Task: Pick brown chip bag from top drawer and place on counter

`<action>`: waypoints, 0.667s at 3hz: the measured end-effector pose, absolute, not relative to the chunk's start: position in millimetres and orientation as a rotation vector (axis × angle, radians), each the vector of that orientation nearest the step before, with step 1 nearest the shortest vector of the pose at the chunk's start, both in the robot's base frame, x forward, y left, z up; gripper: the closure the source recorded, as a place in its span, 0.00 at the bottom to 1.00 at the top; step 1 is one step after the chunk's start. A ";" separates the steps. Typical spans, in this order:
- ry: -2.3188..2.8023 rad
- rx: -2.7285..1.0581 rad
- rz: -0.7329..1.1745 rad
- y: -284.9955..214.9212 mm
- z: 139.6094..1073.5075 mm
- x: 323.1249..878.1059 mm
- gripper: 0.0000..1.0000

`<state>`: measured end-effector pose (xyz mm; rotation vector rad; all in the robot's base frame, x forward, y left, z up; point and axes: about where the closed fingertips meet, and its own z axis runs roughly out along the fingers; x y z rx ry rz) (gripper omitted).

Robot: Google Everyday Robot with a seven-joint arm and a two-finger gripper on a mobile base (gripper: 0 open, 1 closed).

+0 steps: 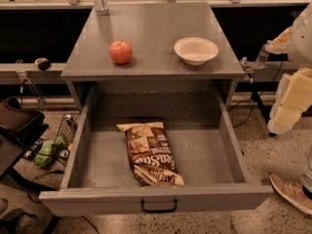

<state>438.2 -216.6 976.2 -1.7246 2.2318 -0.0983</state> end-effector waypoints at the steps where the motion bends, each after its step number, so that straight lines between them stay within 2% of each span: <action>1: 2.219 -1.721 -0.098 -213.6 975.0 439.8 0.00; 2: 2.146 -1.714 -0.065 -190.4 955.3 451.9 0.00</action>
Offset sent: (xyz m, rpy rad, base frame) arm 0.0321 0.0591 -0.0536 0.1371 -0.0918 0.0862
